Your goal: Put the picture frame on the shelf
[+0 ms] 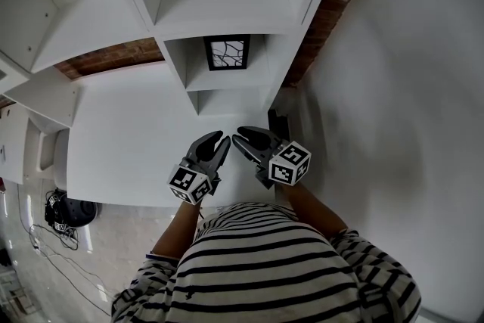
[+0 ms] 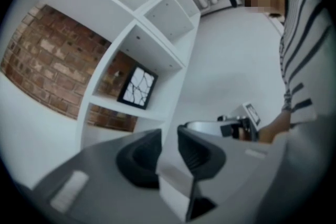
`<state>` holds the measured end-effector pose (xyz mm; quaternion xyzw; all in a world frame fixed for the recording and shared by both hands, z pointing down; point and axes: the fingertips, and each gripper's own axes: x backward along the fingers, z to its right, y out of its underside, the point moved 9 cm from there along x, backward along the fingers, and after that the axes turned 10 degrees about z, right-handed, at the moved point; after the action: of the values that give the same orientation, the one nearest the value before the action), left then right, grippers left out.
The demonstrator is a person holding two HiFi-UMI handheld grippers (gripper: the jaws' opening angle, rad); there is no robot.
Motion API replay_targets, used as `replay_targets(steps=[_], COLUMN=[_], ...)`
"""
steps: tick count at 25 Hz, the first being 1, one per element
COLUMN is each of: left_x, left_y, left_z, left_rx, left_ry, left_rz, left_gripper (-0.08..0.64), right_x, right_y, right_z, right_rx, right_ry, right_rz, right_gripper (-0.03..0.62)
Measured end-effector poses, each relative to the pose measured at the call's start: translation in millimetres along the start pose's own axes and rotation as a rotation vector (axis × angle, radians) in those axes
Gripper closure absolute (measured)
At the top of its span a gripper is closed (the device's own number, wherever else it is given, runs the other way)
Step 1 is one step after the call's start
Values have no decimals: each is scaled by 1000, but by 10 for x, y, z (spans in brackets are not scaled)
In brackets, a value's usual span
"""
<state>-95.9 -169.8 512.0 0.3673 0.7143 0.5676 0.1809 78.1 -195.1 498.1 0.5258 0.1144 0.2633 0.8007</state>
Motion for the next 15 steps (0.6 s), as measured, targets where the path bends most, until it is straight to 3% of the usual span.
replay_targets(steps=[6, 12, 15], left_x=[85, 84, 80], left_y=[-22, -171, -197], left_z=[82, 126, 150], left_rx=[-84, -141, -153], left_ry=[40, 62, 76], left_rz=[-14, 1, 8], left_gripper=[463, 463, 463], right_x=[13, -17, -12], right_y=[22, -59, -84], right_z=[-113, -219, -253], right_rx=[36, 124, 163], right_ry=[-21, -17, -8], right_rz=[-52, -73, -105], right_gripper=[503, 581, 584])
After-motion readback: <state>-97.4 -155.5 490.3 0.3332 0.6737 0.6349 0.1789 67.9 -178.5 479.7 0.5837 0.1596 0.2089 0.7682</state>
